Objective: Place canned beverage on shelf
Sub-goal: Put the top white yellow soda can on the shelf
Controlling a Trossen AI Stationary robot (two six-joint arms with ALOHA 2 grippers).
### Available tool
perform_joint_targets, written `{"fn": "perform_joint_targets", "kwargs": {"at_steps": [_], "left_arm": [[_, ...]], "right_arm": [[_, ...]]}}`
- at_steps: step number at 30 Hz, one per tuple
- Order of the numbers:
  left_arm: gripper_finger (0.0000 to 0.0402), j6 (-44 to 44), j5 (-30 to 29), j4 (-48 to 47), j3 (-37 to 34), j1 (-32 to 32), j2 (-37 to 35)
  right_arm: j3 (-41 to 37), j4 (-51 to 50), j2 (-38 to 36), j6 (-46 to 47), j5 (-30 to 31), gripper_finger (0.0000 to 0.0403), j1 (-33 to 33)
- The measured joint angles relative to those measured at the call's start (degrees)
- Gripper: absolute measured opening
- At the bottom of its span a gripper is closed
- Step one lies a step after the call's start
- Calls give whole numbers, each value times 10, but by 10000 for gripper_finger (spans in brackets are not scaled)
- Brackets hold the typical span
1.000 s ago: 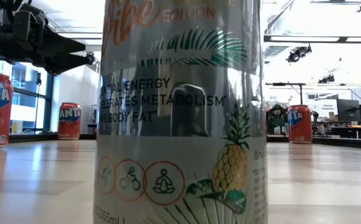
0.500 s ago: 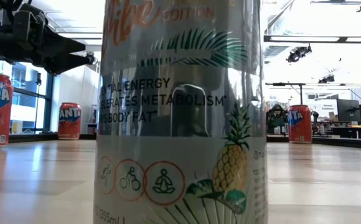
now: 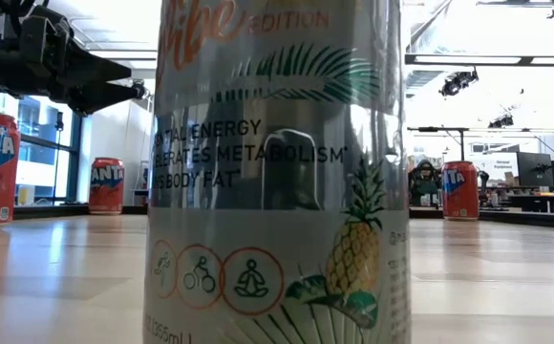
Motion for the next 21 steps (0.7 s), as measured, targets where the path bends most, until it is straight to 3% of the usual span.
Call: {"fn": "perform_joint_targets", "kwargs": {"at_steps": [5, 21], "left_arm": [[314, 0, 0, 0, 0, 0, 0], [314, 0, 0, 0, 0, 0, 0]], "right_arm": [[112, -128, 73, -23, 0, 249, -5], [45, -169, 82, -54, 0, 249, -25]]}}
